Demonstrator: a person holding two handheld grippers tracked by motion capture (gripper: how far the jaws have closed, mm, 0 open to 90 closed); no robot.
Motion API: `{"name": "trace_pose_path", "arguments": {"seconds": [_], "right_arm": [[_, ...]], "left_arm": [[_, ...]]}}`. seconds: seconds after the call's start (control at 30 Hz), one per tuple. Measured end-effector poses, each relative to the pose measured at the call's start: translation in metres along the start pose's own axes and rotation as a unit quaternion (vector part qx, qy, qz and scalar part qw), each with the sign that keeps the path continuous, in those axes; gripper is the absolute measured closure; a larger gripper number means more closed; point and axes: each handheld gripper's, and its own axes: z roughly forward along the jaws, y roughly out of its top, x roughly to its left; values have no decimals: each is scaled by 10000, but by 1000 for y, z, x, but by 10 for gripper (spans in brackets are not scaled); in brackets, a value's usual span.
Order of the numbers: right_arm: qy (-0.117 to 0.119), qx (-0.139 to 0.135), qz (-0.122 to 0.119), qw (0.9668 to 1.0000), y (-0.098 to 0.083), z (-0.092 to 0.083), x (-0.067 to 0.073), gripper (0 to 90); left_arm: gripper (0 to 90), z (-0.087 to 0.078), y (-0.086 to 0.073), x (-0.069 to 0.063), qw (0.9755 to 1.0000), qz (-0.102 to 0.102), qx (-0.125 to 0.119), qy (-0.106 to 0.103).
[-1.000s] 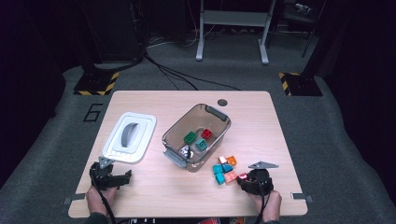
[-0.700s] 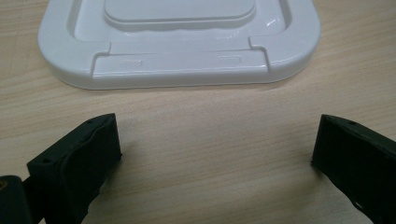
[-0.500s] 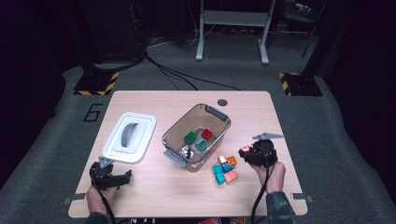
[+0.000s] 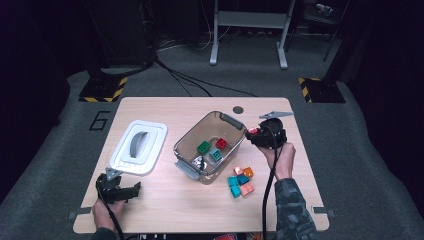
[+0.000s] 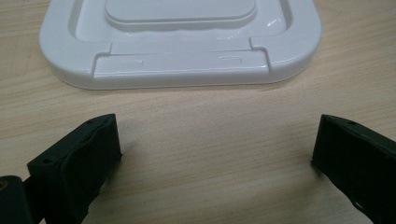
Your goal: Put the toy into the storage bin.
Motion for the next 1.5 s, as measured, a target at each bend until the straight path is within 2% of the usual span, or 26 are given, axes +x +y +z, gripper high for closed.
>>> {"name": "trace_pose_path", "arguments": {"seconds": [0.33,0.53,0.6,0.73,0.87,0.93,1.1,1.17,1.33,1.5], "right_arm": [[131,302,-79,9994,20,38,14,587],[64,524,-125,9985,22,46,17,587],[4,583,-239,9980,23,50,18,586],[-88,725,-230,9971,21,53,17,585],[-153,670,-159,9975,19,49,17,564],[-173,597,-135,9980,17,46,17,494],[-135,404,7,9991,10,30,14,388],[-137,370,73,9992,2,21,10,330],[-161,332,158,9992,-22,4,6,260],[-185,351,217,9990,-45,-3,6,204]], "left_arm": [[8,0,0,0,10000,-5,4,-4],[9,0,0,0,10000,-2,6,-4],[8,0,0,0,10000,-5,5,-3],[8,0,0,0,10000,-3,6,-2],[9,0,0,0,10000,-5,5,-4],[8,0,0,0,10000,-4,6,-4],[8,0,0,0,10000,-4,6,6],[8,0,0,0,10000,-15,-1,3],[8,0,0,0,10000,-8,9,10],[8,0,0,0,10000,-12,10,15]]}}
